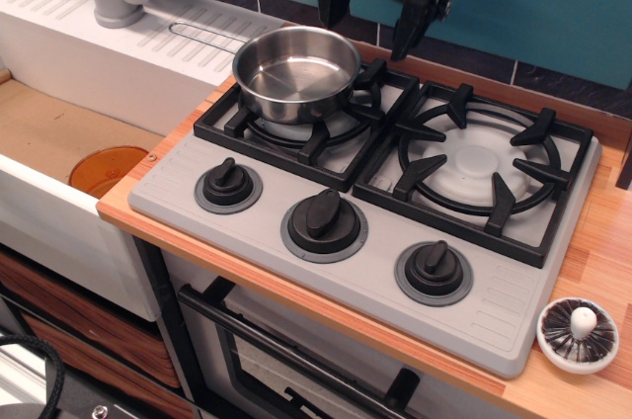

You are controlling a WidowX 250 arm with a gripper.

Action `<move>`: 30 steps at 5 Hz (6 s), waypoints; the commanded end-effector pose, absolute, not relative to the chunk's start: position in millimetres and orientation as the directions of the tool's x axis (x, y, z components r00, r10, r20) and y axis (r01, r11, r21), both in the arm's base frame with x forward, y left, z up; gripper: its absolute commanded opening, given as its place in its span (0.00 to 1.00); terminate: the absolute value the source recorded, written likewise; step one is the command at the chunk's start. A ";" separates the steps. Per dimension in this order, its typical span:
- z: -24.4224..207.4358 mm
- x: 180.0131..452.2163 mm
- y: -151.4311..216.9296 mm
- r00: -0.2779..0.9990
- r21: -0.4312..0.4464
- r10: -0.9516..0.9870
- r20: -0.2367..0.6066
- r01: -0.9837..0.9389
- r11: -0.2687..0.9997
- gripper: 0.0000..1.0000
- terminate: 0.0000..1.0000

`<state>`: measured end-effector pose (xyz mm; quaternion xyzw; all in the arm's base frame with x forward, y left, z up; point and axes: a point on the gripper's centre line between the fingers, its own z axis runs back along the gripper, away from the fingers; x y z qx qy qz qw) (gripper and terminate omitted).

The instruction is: Put pot or pan on stove and put mushroom in pot or pan

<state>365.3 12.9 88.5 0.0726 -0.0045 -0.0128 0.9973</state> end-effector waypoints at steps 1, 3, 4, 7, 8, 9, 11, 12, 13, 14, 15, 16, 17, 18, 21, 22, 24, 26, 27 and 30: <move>77.6 364.0 13.8 0.996 0.149 -0.021 0.089 0.007 0.989 1.00 0.00; 62.6 356.3 12.4 0.994 0.149 -0.011 0.108 -0.005 0.989 1.00 0.00; 56.1 356.8 11.2 0.993 0.148 0.002 0.120 -0.020 0.989 0.00 0.00; 78.7 357.8 10.7 0.996 0.141 0.005 0.091 -0.018 0.990 0.00 0.00; 80.4 358.9 10.7 0.995 0.142 -0.005 0.096 -0.008 0.990 0.00 0.00; 89.5 359.7 11.5 0.995 0.150 -0.024 0.101 0.008 0.989 0.00 0.00; 141.4 345.6 -0.7 0.998 0.191 -0.040 0.044 0.030 0.981 0.00 0.00; 155.6 342.4 -32.2 1.000 0.219 0.004 0.030 -0.010 0.976 0.00 0.00; 157.2 343.5 -63.4 0.999 0.225 0.039 0.035 -0.046 0.973 0.00 0.00; 151.5 349.3 -89.6 0.997 0.219 0.059 0.045 -0.068 0.973 0.00 0.00; 142.2 354.2 -105.9 0.996 0.226 0.063 0.063 -0.076 0.971 0.00 0.00; 122.2 363.0 -113.3 0.994 0.228 0.055 0.091 -0.074 0.971 0.00 0.00; 105.0 368.0 -117.2 0.992 0.226 0.060 0.115 -0.085 0.970 0.00 0.00; 91.8 367.4 -124.5 0.989 0.226 0.075 0.128 -0.103 0.969 0.00 0.00; 84.5 362.8 -129.6 0.988 0.206 0.095 0.119 -0.118 0.971 1.00 0.00; 89.3 363.7 -127.0 0.990 0.209 0.095 0.108 -0.116 0.971 1.00 0.00; 113.0 358.9 -120.9 0.995 0.203 0.082 0.064 -0.094 0.975 1.00 0.00; 131.0 350.0 -115.9 0.997 0.202 0.067 0.046 -0.075 0.976 1.00 0.00; 131.0 350.0 -115.9 0.997 0.202 0.067 0.046 -0.075 0.976 1.00 0.00; 126.9 322.7 -136.3 0.992 0.134 0.099 0.084 -0.110 0.985 1.00 0.00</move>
